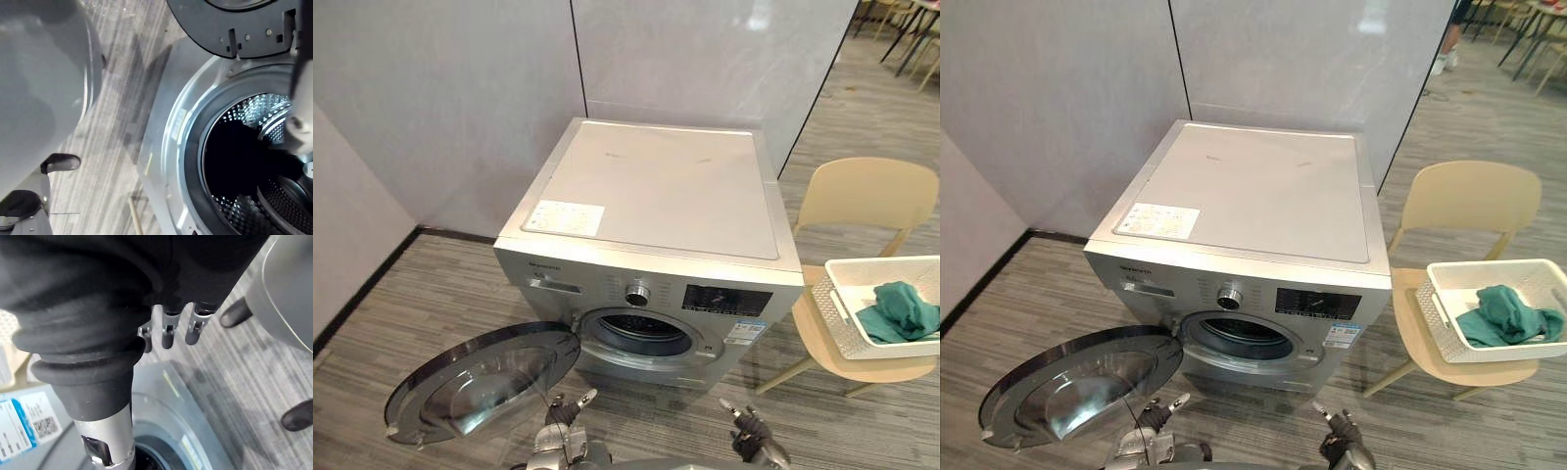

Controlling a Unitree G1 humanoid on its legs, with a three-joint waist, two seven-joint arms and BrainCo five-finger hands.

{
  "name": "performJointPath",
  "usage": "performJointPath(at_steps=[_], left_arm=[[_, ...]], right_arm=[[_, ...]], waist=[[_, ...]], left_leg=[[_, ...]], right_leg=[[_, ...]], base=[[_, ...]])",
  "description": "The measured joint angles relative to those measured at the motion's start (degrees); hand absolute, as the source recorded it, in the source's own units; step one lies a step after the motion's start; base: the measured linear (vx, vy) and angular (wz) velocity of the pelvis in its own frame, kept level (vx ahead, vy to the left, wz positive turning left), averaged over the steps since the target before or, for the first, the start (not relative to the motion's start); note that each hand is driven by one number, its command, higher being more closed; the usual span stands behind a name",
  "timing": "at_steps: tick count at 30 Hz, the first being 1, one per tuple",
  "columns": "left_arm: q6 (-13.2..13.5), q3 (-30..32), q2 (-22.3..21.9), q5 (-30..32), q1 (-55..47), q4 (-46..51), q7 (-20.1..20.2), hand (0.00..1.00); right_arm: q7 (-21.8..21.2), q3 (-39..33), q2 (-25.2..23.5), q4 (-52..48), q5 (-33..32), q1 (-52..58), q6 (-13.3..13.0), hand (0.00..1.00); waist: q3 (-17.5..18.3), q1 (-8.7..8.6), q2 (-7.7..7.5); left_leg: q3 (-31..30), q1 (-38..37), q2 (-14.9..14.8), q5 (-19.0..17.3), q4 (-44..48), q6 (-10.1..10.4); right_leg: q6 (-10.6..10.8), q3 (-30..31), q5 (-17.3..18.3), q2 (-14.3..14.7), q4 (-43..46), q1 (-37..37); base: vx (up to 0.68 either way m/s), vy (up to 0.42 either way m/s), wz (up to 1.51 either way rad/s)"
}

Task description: Pick up the laundry basket with both hands and put the clothes into the washing machine.

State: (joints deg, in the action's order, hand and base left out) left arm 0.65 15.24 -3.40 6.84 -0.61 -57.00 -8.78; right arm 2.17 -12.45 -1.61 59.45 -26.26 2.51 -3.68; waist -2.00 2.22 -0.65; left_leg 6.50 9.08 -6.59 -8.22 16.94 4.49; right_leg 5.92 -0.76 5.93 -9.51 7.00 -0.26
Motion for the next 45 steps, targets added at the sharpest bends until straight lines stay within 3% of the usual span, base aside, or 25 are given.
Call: performJointPath(at_steps=[3,4,5,9,10,11,13,14,15,16,17,19,20,21,24,25,27,28,31,33,36,38,41,43,45], left_arm=[[0.06,-3.23,1.93,0.57,0.04,-2.28,0.11,0.00],[0.22,-7.06,2.87,2.92,0.52,-4.32,1.12,0.00],[0.02,-8.15,2.60,2.93,0.70,-4.48,1.12,0.00],[0.22,-10.69,2.83,2.85,1.79,-4.63,1.18,0.00],[0.30,-10.62,3.46,2.79,1.76,-4.61,1.13,0.00],[0.31,-10.88,4.45,2.83,1.68,-4.92,1.14,0.00],[0.35,-11.35,6.15,2.89,1.30,-6.22,1.19,0.00],[0.40,-12.28,8.12,2.99,0.22,-6.68,1.22,0.00],[0.38,-13.38,9.84,3.21,-0.64,-6.70,1.30,0.00],[0.36,-13.50,10.42,4.00,-0.76,-6.71,1.32,0.00],[0.43,-13.37,10.78,5.16,-0.70,-6.74,1.31,0.00],[0.53,-12.53,7.14,5.17,-0.88,-7.14,1.51,0.00],[0.55,-11.87,6.76,5.02,-0.95,-7.13,1.54,0.00],[0.54,-10.89,6.78,5.00,-1.20,-7.02,1.50,0.00],[0.54,-8.21,7.17,4.93,-0.50,-6.48,1.34,0.00],[0.65,-7.62,6.89,4.76,-0.35,-5.67,1.33,0.00],[1.06,-7.24,6.39,4.36,-0.55,-5.17,1.36,0.00],[1.06,-7.14,5.88,4.01,-0.66,-4.83,1.36,0.00],[1.16,-5.96,4.99,3.85,-1.27,-4.35,1.54,0.00],[1.20,-4.20,4.17,3.45,-1.83,-4.39,2.39,0.00],[1.17,-1.00,2.94,2.32,-1.51,-4.19,2.60,0.00],[1.18,-1.06,2.90,2.11,-0.99,-4.03,2.60,0.00],[0.83,-1.28,3.05,2.08,-0.87,-3.63,2.63,0.00],[0.51,-2.46,4.13,1.78,-0.84,-2.87,2.53,0.00],[-0.07,-3.74,4.38,1.71,-0.53,-1.60,2.55,0.00]], right_arm=[[-0.40,0.75,-1.34,-0.02,1.69,0.58,0.16,0.00],[-1.06,1.11,0.43,-0.26,4.20,-0.75,-0.12,0.00],[-0.99,1.39,1.30,-0.31,4.41,-0.94,-0.18,0.00],[-1.01,0.01,4.41,0.58,4.49,0.84,-0.16,0.00],[-1.04,-2.40,4.22,0.58,4.60,0.50,0.07,0.00],[-1.10,-5.16,4.37,1.60,5.67,1.28,0.56,0.00],[-1.11,-7.29,4.27,3.67,6.34,2.32,1.11,0.00],[-1.26,-7.95,4.28,4.73,6.54,2.18,1.63,0.00],[-1.36,-7.92,4.08,5.49,6.67,2.35,1.88,0.00],[-1.50,-8.00,4.11,6.33,6.70,2.73,1.92,0.00],[-1.72,-8.08,4.96,7.85,6.80,3.54,2.17,0.00],[-1.56,-7.98,8.30,8.91,7.36,2.87,2.22,0.00],[-1.52,-7.87,9.17,8.91,7.64,2.85,2.22,0.00],[-1.45,-7.33,9.43,8.98,7.89,2.89,2.16,0.00],[-1.27,-6.57,9.18,8.95,7.88,2.56,1.70,0.00],[-1.21,-5.99,9.39,8.74,7.88,2.60,1.66,0.00],[-1.19,-5.48,10.61,8.23,7.86,1.71,1.29,0.00],[-1.21,-5.48,11.13,7.38,7.85,1.07,1.02,0.00],[-1.28,-5.34,10.72,6.76,7.89,-1.26,0.35,0.00],[-1.33,-2.36,9.81,6.19,8.82,-2.17,0.31,0.00],[-2.24,2.04,6.71,2.65,10.42,-2.67,0.22,0.00],[-2.69,3.53,5.09,1.96,11.20,-2.55,0.29,0.00],[-3.82,6.58,3.62,-1.48,12.55,-0.80,0.16,0.00],[-3.76,6.15,3.70,-3.03,13.49,0.43,-0.03,0.00],[-3.73,5.16,4.42,-2.75,13.53,2.12,0.22,0.00]], waist=[[1.98,-0.12,-2.56],[0.89,-0.30,0.14],[-0.15,-1.28,0.42],[-0.97,-3.01,1.88],[-1.33,-3.08,2.44],[-1.23,-3.25,2.27],[-0.83,-2.82,1.96],[-0.20,-3.00,1.13],[0.50,-3.32,-0.35],[0.78,-3.39,-1.00],[1.74,-2.64,-1.52],[0.65,-2.76,3.22],[0.57,-2.78,3.60],[0.79,-2.98,3.26],[-0.12,-3.11,1.15],[-0.35,-2.89,0.85],[-0.52,-1.87,1.22],[-0.78,-1.26,1.73],[-1.38,-0.54,2.43],[-1.29,0.55,3.53],[-1.68,1.51,3.38],[-2.27,2.30,2.64],[-2.24,2.20,0.86],[-3.63,1.36,-0.99],[-3.55,1.36,-1.79]], left_leg=[[2.28,-4.41,1.95,1.99,-8.30,0.08],[7.24,-6.33,-1.60,3.11,-9.76,-1.04],[8.49,-7.41,-1.50,3.12,-9.64,-1.02],[8.98,-8.50,-2.40,3.13,-10.37,-1.03],[10.34,-8.75,-2.97,4.33,-11.01,-0.43],[10.46,-9.26,-3.29,4.57,-11.07,0.06],[10.34,-9.84,-4.38,4.61,-10.93,1.63],[10.26,-9.73,-5.25,4.62,-10.88,3.50],[9.22,-9.55,-6.01,5.01,-10.97,5.58],[8.44,-9.46,-6.47,4.98,-11.11,6.93],[7.28,-9.39,-7.63,5.72,-12.48,8.66],[1.16,-9.22,-11.61,7.35,-12.44,8.72],[0.51,-8.75,-12.53,8.45,-11.35,9.49],[-1.25,-6.62,-13.69,10.49,-7.61,7.88],[-1.32,0.12,-15.92,18.02,3.19,-2.86],[-1.57,2.82,-16.33,17.50,9.96,-4.68],[-1.67,4.57,-12.38,9.82,19.48,-2.94],[-2.04,4.57,-7.81,4.75,22.42,-2.35],[-5.64,1.49,3.48,-3.15,13.16,-0.44],[-9.83,-5.15,4.91,-5.05,1.52,-1.59],[-9.05,-6.29,5.85,-4.98,-0.53,-4.02],[-7.30,-8.89,5.86,-5.34,-1.83,-4.53],[-4.45,-12.00,7.59,-7.06,-2.80,-6.67],[-5.22,-13.58,8.60,-9.06,0.35,-7.00],[-7.68,-14.63,8.35,-9.92,1.74,-6.49]], right_leg=[[-2.02,1.66,-2.03,-1.32,-2.59,-0.05],[-3.14,-5.00,-5.25,1.71,7.57,-9.90],[-4.39,-8.02,-4.40,1.19,9.17,-10.24],[-4.31,-7.43,-3.97,1.23,9.64,-10.40],[-6.12,-7.38,-1.54,-0.07,15.01,-12.35],[-5.78,-7.78,0.20,-3.83,21.22,-14.09],[-5.11,-5.22,-0.17,-6.95,22.94,-13.76],[-2.80,-1.44,-1.23,-7.89,21.82,-13.52],[3.79,0.43,-2.91,-8.99,18.22,-11.76],[8.01,0.33,-0.44,-8.61,15.98,-10.29],[7.34,-2.24,4.50,-7.11,11.69,-8.19],[4.35,-4.28,4.94,-1.07,12.35,-7.67],[3.63,-4.29,5.80,-0.26,13.62,-8.28],[2.28,-4.72,6.72,1.02,13.85,-8.08],[-0.39,-6.58,6.15,3.33,10.67,-5.00],[-2.03,-6.69,5.15,4.07,8.99,-3.31],[-3.59,-5.32,4.29,5.45,6.93,-1.48],[-4.61,-4.19,3.80,6.37,5.52,-0.63],[-4.54,-1.28,2.24,7.55,3.87,-0.06],[-3.98,1.07,1.58,8.65,2.77,-0.06],[-3.37,2.77,0.40,8.34,0.70,0.41],[-2.84,3.92,2.88,7.53,4.82,0.34],[-0.71,4.58,7.26,6.07,30.77,-10.70],[1.19,5.66,1.11,4.96,51.08,-19.69],[1.13,4.90,1.48,4.19,57.01,-21.20]], base=[[0.02,0.072,-1.06],[0.03,-0.045,-2.39],[0.02,-0.067,-2.34],[-0.02,-0.043,-0.14],[-0.01,-0.136,-0.12],[-0.04,-0.147,-0.09],[0.01,-0.203,-0.07],[0.05,-0.433,-0.05],[0.06,-0.428,0.04],[0.10,-0.543,0.05],[0.10,-0.410,0.05],[0.10,-0.341,-0.02],[0.03,-0.311,-0.05],[0.00,-0.338,0.02],[0.01,-0.332,0.16],[0.02,-0.273,-0.02],[0.04,-0.171,-0.39],[0.08,-0.042,-0.61],[0.09,0.007,-0.59],[0.12,0.026,-0.56],[0.08,0.061,-0.28],[0.05,0.065,-0.36],[0.06,0.038,-0.34],[0.18,-0.061,0.17],[0.24,-0.147,0.76]])
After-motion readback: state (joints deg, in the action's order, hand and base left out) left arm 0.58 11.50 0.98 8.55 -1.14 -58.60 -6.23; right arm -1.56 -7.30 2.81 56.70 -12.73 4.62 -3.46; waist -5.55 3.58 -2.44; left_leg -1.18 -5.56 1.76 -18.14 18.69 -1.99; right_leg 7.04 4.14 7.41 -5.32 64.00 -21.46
